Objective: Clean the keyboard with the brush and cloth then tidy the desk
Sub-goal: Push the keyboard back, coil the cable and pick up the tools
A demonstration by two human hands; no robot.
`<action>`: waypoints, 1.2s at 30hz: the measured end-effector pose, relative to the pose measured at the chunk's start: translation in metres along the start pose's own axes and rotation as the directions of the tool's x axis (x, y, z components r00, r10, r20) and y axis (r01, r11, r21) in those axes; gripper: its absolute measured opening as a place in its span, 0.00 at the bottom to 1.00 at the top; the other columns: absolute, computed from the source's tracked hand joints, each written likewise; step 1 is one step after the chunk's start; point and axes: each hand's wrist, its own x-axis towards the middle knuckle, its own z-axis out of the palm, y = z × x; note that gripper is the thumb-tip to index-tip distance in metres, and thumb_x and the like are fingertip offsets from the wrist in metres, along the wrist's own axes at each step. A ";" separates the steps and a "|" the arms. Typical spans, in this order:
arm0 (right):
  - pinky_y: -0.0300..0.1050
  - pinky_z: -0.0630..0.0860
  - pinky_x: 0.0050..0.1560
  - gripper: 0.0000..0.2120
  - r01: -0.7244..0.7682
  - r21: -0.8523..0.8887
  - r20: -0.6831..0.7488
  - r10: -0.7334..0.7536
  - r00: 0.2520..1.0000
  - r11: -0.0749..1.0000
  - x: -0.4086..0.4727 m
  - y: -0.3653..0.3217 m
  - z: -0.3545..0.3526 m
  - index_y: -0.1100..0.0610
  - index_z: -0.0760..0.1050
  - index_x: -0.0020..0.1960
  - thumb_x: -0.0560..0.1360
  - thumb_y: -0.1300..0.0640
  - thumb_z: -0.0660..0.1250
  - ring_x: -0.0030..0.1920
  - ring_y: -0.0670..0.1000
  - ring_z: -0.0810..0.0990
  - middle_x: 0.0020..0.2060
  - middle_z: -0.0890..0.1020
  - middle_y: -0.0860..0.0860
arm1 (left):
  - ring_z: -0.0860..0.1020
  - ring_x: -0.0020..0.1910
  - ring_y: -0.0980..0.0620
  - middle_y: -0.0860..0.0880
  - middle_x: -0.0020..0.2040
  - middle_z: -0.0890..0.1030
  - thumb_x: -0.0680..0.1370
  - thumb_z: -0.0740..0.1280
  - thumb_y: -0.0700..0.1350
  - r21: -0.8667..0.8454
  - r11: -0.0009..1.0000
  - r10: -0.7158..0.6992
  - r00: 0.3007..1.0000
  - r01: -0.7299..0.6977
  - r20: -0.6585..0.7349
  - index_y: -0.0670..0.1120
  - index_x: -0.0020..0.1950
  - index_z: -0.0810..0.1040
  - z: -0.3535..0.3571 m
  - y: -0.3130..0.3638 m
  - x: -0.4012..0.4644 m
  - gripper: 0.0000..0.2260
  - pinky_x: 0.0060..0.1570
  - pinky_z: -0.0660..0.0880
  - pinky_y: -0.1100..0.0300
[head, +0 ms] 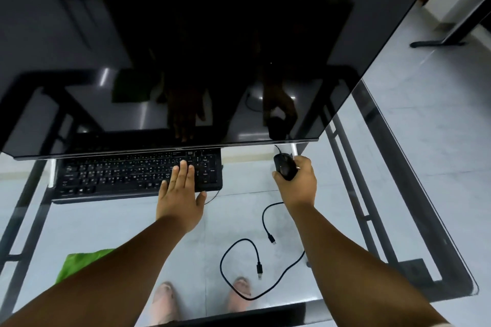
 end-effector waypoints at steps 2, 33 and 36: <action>0.42 0.74 0.49 0.27 -0.032 0.003 -0.032 0.032 0.999 0.999 0.004 -0.006 0.009 0.52 0.68 0.60 0.67 0.54 0.77 0.50 0.51 0.77 0.54 0.78 0.49 | 0.41 0.78 0.49 0.49 0.79 0.40 0.81 0.51 0.59 0.006 1.000 -0.008 1.000 0.008 0.001 0.46 0.79 0.44 0.001 -0.006 0.000 0.32 0.75 0.46 0.50; 0.48 0.76 0.51 0.18 0.027 -0.031 -0.139 -0.031 0.990 0.999 0.008 -0.018 0.027 0.54 0.70 0.54 0.70 0.48 0.73 0.53 0.52 0.74 0.52 0.73 0.48 | 0.39 0.78 0.51 0.51 0.79 0.38 0.81 0.51 0.58 -0.020 0.999 0.047 0.998 -0.046 0.031 0.48 0.79 0.42 0.000 -0.019 -0.004 0.31 0.76 0.43 0.51; 0.46 0.77 0.47 0.06 0.177 -0.060 0.013 -0.177 0.984 0.982 -0.002 -0.012 0.013 0.52 0.75 0.48 0.72 0.58 0.69 0.45 0.50 0.77 0.45 0.78 0.48 | 0.40 0.78 0.52 0.51 0.79 0.39 0.82 0.52 0.57 -0.051 0.995 0.092 0.995 -0.091 0.024 0.48 0.79 0.44 0.001 -0.018 -0.011 0.30 0.76 0.43 0.52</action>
